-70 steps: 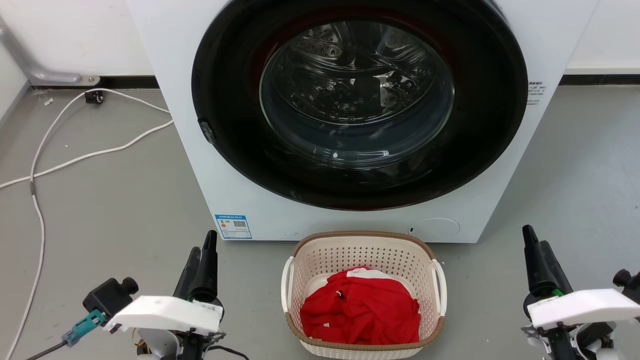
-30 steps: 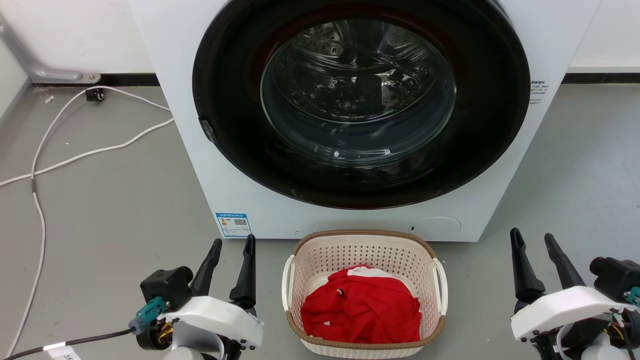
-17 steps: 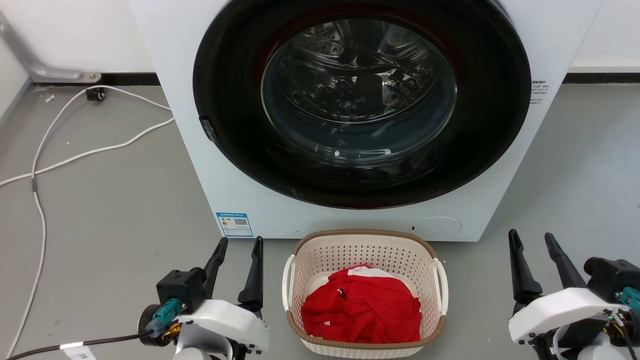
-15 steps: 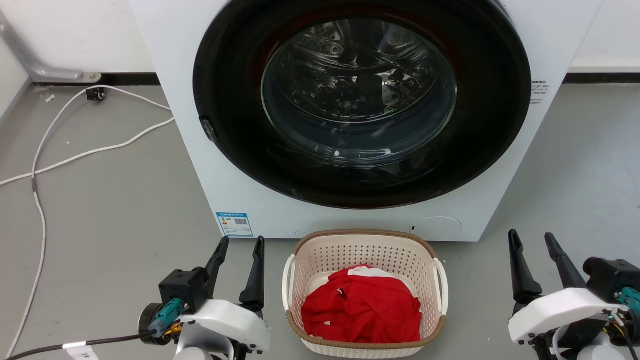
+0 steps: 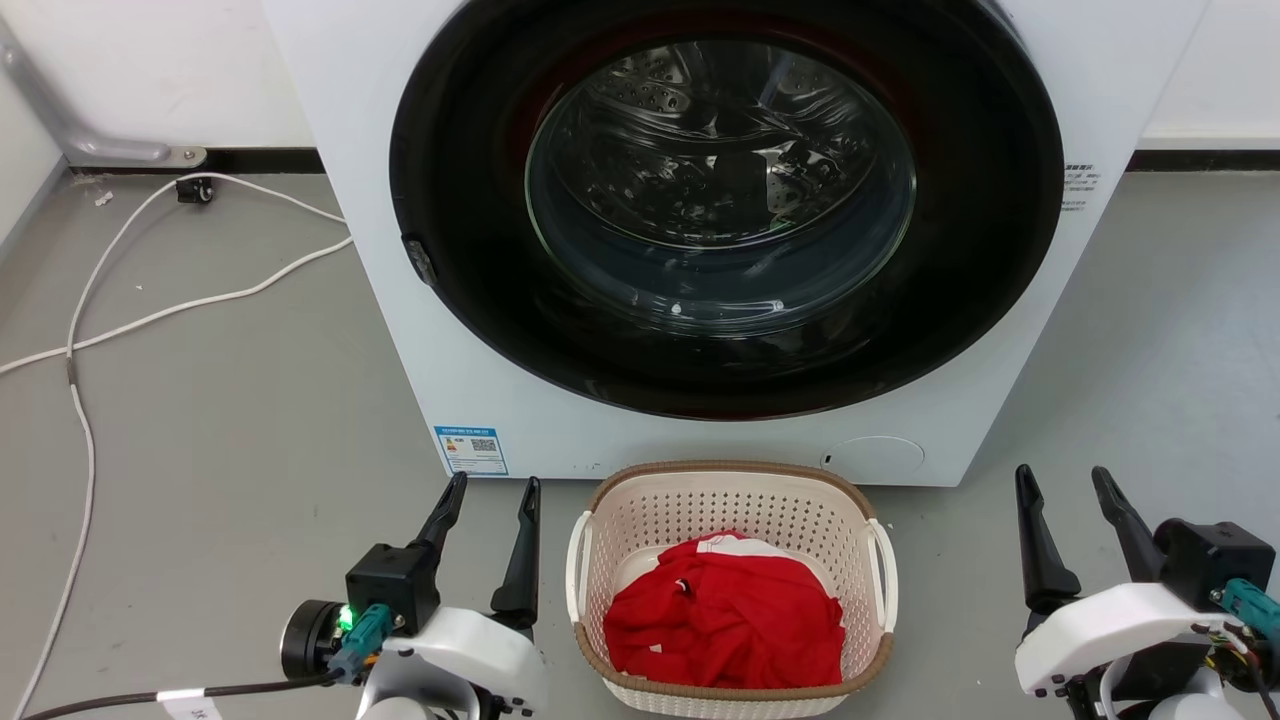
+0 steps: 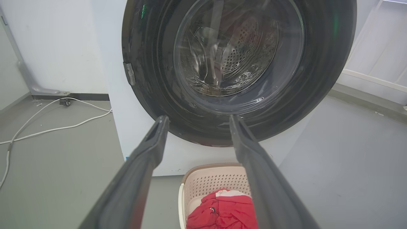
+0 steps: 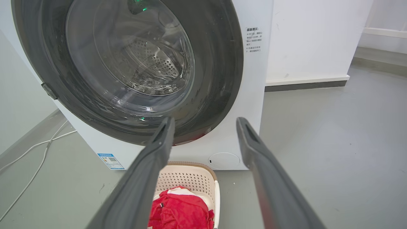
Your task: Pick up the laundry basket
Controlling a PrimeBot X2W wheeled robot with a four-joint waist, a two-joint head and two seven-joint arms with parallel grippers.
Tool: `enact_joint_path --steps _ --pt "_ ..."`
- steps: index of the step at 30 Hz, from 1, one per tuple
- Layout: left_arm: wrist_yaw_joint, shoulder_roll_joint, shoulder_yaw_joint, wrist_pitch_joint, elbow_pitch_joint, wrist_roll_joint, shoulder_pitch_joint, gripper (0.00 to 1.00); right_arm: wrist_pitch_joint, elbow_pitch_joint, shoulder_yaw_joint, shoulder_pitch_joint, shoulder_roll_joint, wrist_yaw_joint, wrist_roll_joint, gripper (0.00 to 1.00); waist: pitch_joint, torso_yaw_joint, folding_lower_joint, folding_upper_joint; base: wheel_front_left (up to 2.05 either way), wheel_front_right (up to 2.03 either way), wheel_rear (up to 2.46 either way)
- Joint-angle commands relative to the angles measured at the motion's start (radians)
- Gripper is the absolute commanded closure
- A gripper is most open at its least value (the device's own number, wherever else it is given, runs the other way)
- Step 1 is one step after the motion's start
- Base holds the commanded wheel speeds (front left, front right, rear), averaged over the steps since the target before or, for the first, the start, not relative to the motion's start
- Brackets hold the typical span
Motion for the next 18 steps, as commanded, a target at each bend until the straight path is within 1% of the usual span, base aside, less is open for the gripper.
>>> enact_joint_path --steps 1,18 --pt "0.005 0.001 -0.004 -0.008 0.0 0.023 -0.009 0.0 -0.007 -0.004 -0.001 0.002 0.0 0.002 -0.022 0.0 0.0 0.0 0.0 0.0 0.0 0.0 0.0" --pt "0.013 0.0 -0.015 -0.038 0.015 0.105 -0.009 0.0 -0.033 0.012 -0.003 -0.004 0.001 0.001 -0.11 0.0 0.002 0.003 0.0 0.0 0.0 0.0 0.0"
